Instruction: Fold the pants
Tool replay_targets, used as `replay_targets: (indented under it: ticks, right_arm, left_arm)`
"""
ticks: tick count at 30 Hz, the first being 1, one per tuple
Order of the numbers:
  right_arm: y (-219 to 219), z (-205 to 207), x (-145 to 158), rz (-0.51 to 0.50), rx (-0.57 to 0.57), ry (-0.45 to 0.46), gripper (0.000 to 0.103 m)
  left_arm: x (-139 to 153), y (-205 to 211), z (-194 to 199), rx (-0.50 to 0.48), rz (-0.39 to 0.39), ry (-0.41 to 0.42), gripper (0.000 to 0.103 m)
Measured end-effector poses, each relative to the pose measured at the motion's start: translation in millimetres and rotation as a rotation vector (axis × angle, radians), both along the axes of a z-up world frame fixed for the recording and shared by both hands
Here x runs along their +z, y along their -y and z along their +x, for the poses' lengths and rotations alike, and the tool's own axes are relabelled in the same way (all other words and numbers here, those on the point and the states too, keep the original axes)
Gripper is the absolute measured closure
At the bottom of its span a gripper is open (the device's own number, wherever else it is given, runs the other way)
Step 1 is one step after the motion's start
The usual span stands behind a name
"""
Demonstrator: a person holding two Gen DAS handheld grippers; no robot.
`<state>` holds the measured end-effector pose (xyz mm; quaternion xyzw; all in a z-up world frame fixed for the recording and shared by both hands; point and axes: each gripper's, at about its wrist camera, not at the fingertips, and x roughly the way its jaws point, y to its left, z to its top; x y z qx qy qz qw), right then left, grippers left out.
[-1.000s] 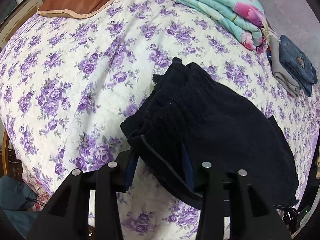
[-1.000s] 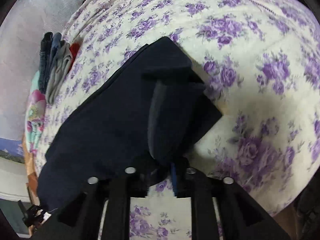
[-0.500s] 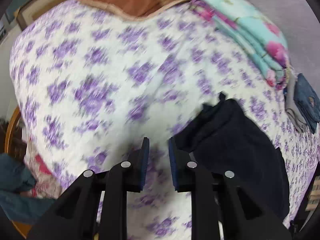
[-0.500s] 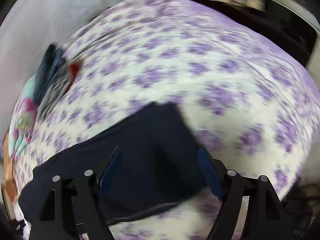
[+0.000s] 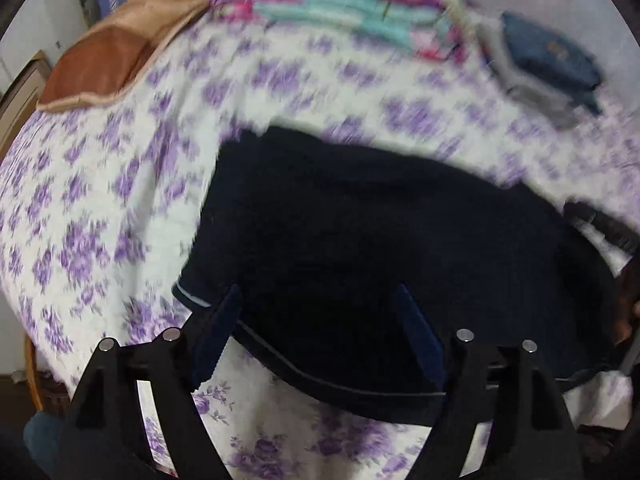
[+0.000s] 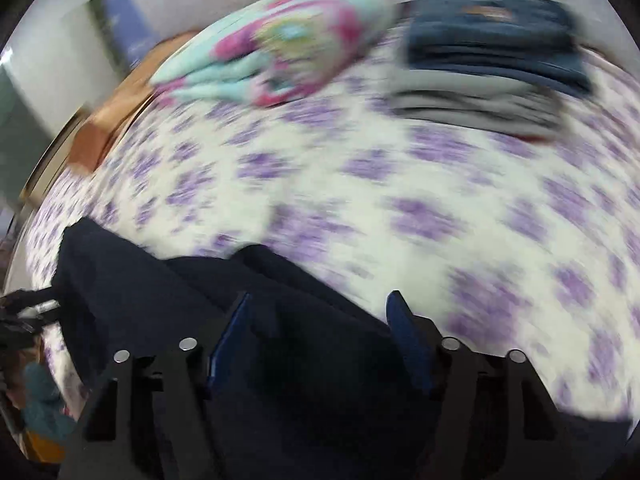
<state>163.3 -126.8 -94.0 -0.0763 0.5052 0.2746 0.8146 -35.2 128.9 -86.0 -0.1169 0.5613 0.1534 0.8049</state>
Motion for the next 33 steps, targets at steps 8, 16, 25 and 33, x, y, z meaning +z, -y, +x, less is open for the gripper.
replay_targets:
  ticks: [8, 16, 25, 33]
  right_arm:
    - [-51.3, 16.9, -25.8, -0.049, 0.135, -0.111, 0.058]
    - [-60.6, 17.1, -8.5, -0.061, 0.218, -0.038, 0.091]
    - [-72.2, 32.2, -36.6, -0.179, 0.178, 0.045, 0.076]
    - [10.9, 6.5, 9.8, 0.059, -0.012, -0.046, 0.056]
  left_arm:
    - [-4.8, -11.3, -12.0, 0.058, -0.064, 0.043, 0.030]
    - [-14.7, -22.5, -14.7, 0.091, -0.129, 0.038, 0.030]
    - [-19.1, -12.6, 2.6, 0.026, -0.039, -0.019, 0.028]
    - [6.7, -20.2, -0.9, 0.054, -0.028, 0.047, 0.015]
